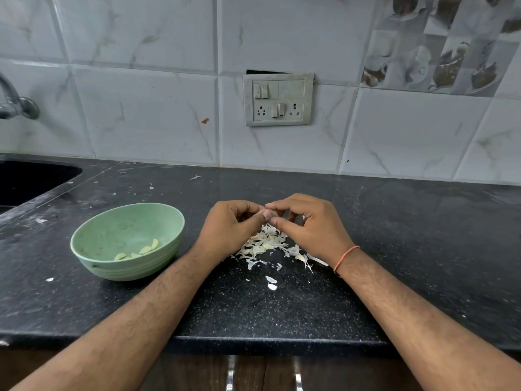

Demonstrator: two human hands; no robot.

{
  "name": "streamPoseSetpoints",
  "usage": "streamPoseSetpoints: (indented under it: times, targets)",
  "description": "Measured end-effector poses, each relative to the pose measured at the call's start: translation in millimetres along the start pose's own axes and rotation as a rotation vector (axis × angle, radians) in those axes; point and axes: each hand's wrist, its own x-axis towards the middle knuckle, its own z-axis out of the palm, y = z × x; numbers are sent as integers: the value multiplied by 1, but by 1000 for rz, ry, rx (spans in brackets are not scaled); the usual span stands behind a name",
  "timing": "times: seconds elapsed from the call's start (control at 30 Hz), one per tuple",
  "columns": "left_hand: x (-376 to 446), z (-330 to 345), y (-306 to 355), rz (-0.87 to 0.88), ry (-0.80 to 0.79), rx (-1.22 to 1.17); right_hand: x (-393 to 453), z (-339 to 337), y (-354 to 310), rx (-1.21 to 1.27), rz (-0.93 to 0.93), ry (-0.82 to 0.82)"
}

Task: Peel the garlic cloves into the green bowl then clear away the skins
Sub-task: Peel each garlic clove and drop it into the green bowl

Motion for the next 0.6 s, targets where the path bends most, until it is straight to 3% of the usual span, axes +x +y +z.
streamPoseSetpoints:
  times: [0.37,0.6]
  targets:
    - [0,0,1,-7,-55,-66,-2,-2,-3,110,132,-6]
    - [1,0,-3,7,-52,-40,0,-3,0,108,108,-15]
